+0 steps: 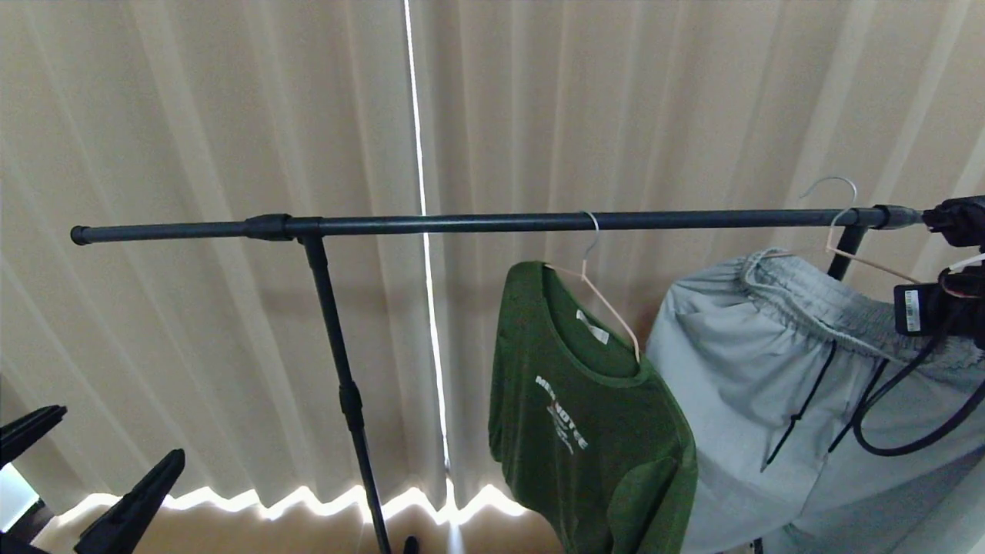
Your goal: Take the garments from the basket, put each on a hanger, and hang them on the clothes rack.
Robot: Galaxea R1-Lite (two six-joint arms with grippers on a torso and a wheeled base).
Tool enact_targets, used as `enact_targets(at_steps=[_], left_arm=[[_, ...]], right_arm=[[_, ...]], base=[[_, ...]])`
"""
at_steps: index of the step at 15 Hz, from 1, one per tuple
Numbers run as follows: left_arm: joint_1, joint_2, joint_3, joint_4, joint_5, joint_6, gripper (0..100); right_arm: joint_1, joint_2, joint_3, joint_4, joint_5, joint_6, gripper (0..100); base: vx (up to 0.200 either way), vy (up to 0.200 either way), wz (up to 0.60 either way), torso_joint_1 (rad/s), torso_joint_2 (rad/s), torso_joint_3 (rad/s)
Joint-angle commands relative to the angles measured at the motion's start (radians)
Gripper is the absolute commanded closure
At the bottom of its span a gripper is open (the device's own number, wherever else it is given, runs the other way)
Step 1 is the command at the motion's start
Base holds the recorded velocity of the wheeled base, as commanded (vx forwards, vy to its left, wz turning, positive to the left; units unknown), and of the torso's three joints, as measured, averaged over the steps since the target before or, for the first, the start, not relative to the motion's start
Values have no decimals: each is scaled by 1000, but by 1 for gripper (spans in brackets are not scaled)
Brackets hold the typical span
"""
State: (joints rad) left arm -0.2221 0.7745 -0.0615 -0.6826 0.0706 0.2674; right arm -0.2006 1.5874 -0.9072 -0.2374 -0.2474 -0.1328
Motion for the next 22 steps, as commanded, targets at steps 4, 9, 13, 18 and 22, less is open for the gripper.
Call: enact_targets(at_steps=[4, 9, 13, 18, 22], left_arm=[[122, -327, -29, 367, 17, -4, 0], [127, -431, -83, 578, 12, -39, 0], [127, -434, -80, 578, 15, -42, 0], [170, -446, -77, 618, 18, -86, 0], [303, -492, -75, 663, 14, -85, 0]], right_arm=[[24, 120, -1, -62, -19, 1, 100], [46, 74, 34, -63, -23, -1, 100], [46, 11, 76, -97, -3, 5, 0], [46, -101, 271, -362, 116, 2, 0], [46, -204, 380, -382, 246, -1, 0]], base=[[0, 0, 0, 0, 0, 0], [0, 0, 0, 0, 0, 0], [0, 0, 0, 0, 0, 0], [0, 0, 0, 0, 0, 0], [0, 0, 0, 0, 0, 0]])
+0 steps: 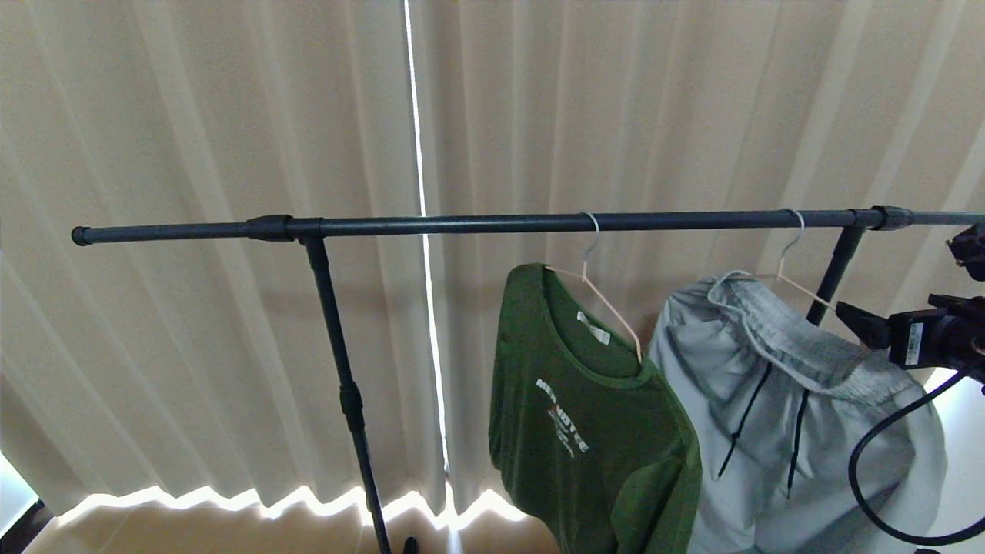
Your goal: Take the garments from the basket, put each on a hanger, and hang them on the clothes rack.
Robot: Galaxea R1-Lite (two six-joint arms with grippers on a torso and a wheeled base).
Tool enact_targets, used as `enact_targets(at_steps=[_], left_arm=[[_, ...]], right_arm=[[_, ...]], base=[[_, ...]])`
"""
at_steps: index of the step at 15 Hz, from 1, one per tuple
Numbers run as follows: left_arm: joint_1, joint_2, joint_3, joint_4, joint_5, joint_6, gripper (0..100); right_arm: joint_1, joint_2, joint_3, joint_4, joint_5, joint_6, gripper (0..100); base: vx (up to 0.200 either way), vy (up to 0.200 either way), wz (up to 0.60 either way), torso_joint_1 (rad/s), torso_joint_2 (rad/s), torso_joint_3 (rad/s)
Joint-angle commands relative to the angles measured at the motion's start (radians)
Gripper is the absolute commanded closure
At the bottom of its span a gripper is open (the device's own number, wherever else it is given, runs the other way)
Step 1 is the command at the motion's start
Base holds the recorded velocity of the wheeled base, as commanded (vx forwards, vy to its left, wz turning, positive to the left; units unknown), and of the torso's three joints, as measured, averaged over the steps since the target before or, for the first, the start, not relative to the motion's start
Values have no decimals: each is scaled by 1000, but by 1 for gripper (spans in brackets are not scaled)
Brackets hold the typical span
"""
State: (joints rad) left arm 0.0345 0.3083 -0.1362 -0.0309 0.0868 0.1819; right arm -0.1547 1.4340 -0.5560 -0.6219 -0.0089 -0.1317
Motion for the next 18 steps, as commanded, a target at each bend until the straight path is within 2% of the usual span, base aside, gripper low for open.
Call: enact_targets(at_steps=[1, 4, 6, 7, 10, 13, 15, 18], left_arm=[[55, -34, 1, 20, -4, 1, 0], [56, -92, 6, 69, -7, 1, 0], [55, -135, 23, 74, -7, 1, 0], [56, -150, 33, 75, -7, 1, 0], [58, -198, 89, 80, -6, -1, 0], [62, -201, 110, 80, -4, -111, 0], [62, -202, 115, 80, 8, -127, 0], [62, -201, 115, 80, 62, -183, 0]], right_arm=[[0, -50, 31, 4, 7, -2, 0], [0, -73, 47, -7, 43, 3, 0], [0, -158, 79, -5, 145, 0, 0], [0, -208, 99, -4, 168, 1, 0], [0, -365, 189, 4, 168, 0, 0], [0, -635, 353, 47, 168, 12, 0], [0, -805, 392, 185, 168, 14, 0], [0, -1143, 386, 570, 170, 15, 0]], base=[[0, 0, 0, 0, 0, 0], [0, 0, 0, 0, 0, 0], [0, 0, 0, 0, 0, 0], [0, 0, 0, 0, 0, 0], [0, 0, 0, 0, 0, 0], [0, 0, 0, 0, 0, 0], [0, 0, 0, 0, 0, 0], [0, 0, 0, 0, 0, 0]])
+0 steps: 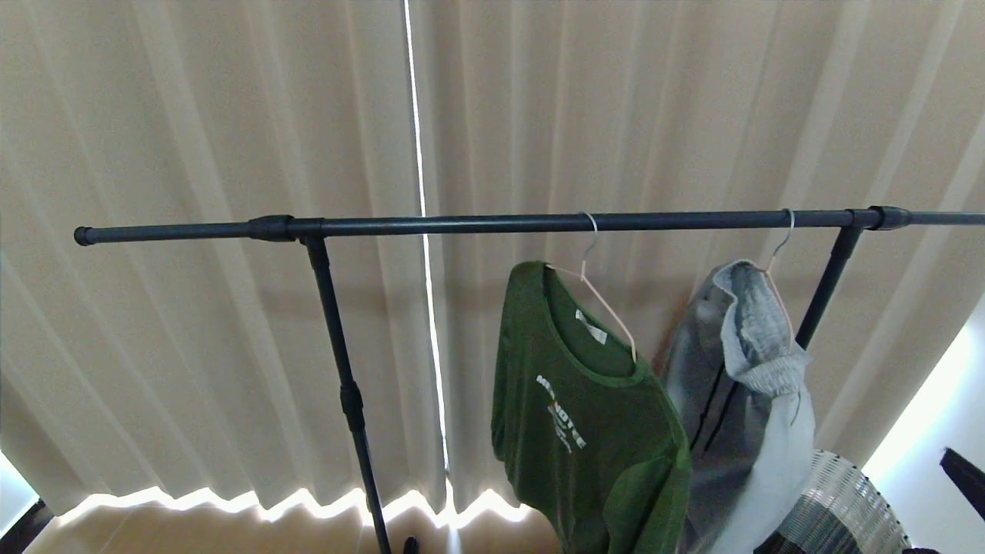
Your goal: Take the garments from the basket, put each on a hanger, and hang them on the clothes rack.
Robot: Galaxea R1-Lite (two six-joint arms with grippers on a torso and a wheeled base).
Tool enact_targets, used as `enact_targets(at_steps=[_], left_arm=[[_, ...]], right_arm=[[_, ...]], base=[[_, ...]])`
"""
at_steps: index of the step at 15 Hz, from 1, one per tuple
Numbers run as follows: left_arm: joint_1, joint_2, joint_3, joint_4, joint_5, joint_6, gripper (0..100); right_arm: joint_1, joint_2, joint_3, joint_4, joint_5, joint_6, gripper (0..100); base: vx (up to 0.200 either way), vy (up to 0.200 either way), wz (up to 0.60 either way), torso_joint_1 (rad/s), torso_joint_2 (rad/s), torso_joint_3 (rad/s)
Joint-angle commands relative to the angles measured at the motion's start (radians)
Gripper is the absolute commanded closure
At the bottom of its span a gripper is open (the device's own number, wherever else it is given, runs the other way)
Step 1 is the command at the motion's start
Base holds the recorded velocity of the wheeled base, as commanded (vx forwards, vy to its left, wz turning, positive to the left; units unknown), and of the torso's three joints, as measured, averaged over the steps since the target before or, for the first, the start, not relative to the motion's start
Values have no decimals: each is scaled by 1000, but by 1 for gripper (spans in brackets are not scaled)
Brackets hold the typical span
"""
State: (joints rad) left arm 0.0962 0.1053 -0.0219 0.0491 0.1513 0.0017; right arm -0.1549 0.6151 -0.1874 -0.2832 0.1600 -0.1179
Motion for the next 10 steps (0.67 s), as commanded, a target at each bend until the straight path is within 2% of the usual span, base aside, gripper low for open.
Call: enact_targets(at_steps=[1, 3, 5, 6, 7, 8, 10], left_arm=[[0, 2, 0, 0, 17, -3, 0], [2, 2, 0, -2, 16, 24, 0], [0, 2, 0, -3, -32, 73, 0], [0, 1, 2, 0, -98, 72, 0], [0, 1, 4, -3, -193, 75, 0], [0, 1, 5, -5, -219, 78, 0], [-3, 1, 5, -6, -254, 77, 0]], right_arm=[[0, -431, 17, 335, 0, 1, 0], [0, -525, 28, 421, -8, 3, 0], [-2, -518, 31, 409, -4, 66, 0], [-2, -518, 48, 406, -2, 124, 0], [0, -518, 72, 404, 4, 127, 0], [0, -517, 79, 404, 16, 127, 0], [8, -518, 86, 406, 107, 127, 0]], base=[[0, 0, 0, 0, 0, 0], [0, 0, 0, 0, 0, 0], [0, 0, 0, 0, 0, 0], [0, 0, 0, 0, 0, 0], [0, 0, 0, 0, 0, 0], [0, 0, 0, 0, 0, 0], [0, 0, 0, 0, 0, 0]])
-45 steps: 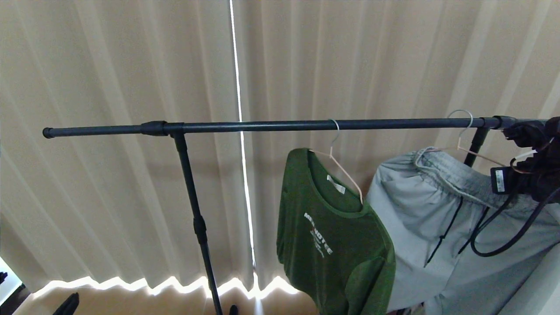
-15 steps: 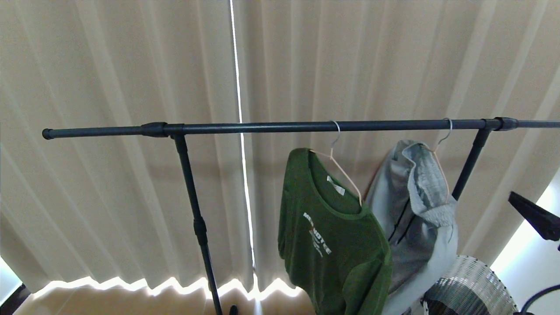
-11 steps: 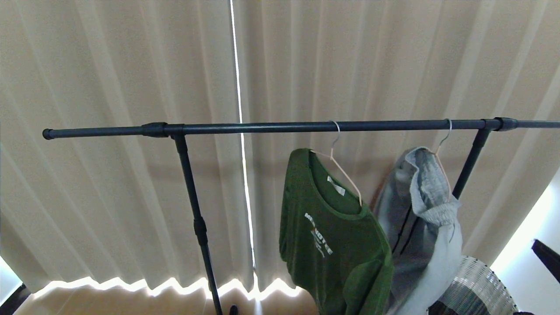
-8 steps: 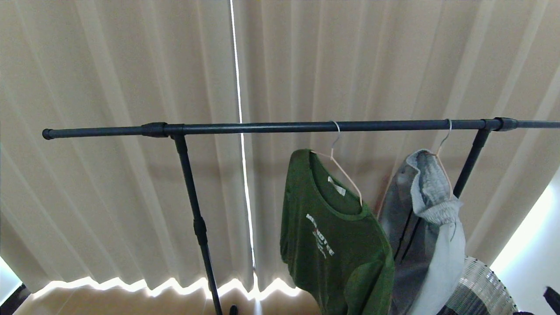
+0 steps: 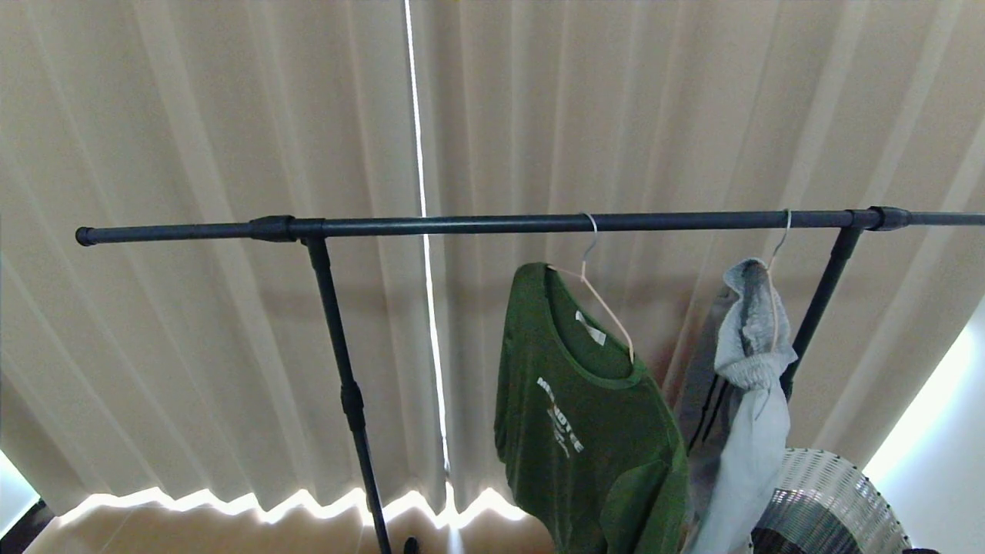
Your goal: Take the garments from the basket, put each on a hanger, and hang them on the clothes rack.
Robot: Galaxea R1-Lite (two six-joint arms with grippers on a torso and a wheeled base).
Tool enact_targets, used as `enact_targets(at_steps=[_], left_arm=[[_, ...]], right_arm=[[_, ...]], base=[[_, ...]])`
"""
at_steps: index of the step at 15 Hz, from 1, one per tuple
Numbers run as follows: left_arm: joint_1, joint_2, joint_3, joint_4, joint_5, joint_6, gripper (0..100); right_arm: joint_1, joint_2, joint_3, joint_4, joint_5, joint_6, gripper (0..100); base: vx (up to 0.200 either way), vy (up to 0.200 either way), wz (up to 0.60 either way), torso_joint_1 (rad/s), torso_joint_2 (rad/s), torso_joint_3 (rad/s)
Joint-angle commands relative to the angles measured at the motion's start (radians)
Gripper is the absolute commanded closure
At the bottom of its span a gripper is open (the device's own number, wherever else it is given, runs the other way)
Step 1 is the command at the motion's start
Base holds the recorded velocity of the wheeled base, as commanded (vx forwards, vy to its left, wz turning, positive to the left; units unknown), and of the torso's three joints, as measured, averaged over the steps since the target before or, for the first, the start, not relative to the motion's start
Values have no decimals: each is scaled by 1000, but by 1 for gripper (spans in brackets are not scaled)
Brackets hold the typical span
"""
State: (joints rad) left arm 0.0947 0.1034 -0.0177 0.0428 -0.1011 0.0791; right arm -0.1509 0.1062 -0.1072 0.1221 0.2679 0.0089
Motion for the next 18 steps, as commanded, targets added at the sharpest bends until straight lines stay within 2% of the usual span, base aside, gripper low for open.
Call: enact_targets(at_steps=[1, 2, 3, 4, 6, 7, 9, 10, 11, 12, 13, 14, 16, 18], left_arm=[[-24, 1, 1, 0, -3, -1, 0], [-53, 1, 1, 0, -3, -1, 0], [-173, 1, 1, 0, -2, 4, 0], [-170, -1, 1, 0, 0, 1, 0], [-165, -1, 4, -4, 37, -2, 0], [-165, -1, 5, -6, 67, -2, 0], [-164, -1, 4, -6, 69, -10, 0], [-127, -24, 5, -6, 69, -39, 0], [-85, -100, 4, -4, 63, -42, 0], [-84, -102, 5, -7, 64, -44, 0], [-84, -94, 7, -7, 66, -41, 0], [-84, -93, 7, -7, 67, -47, 0], [-85, -93, 4, -7, 67, -59, 0], [-85, -93, 4, -7, 66, -59, 0]], right_arm=[[4, -10, 8, 2, 56, 0, 0], [4, -10, 9, 4, 73, -1, 0], [4, -8, 20, 4, 120, -3, 0], [10, -8, 21, 4, 151, -3, 0], [31, -8, 27, 5, 160, -9, 0], [79, -10, 27, 7, 162, -12, 0], [221, -8, 11, 10, 160, -12, 0], [272, -10, 11, 11, 152, -12, 0], [277, -10, 12, 11, 132, -12, 0], [269, -10, 17, 11, 76, -12, 0], [266, -10, 18, 13, 54, -14, 0], [263, -10, 32, 11, -78, -12, 0], [263, -10, 43, 1, -265, -3, 0], [261, -10, 37, 11, -389, 65, 0]], base=[[0, 0, 0, 0, 0, 0], [0, 0, 0, 0, 0, 0], [0, 0, 0, 0, 0, 0], [0, 0, 0, 0, 0, 0], [0, 0, 0, 0, 0, 0], [0, 0, 0, 0, 0, 0], [0, 0, 0, 0, 0, 0], [0, 0, 0, 0, 0, 0], [0, 0, 0, 0, 0, 0], [0, 0, 0, 0, 0, 0], [0, 0, 0, 0, 0, 0], [0, 0, 0, 0, 0, 0], [0, 0, 0, 0, 0, 0], [0, 0, 0, 0, 0, 0]])
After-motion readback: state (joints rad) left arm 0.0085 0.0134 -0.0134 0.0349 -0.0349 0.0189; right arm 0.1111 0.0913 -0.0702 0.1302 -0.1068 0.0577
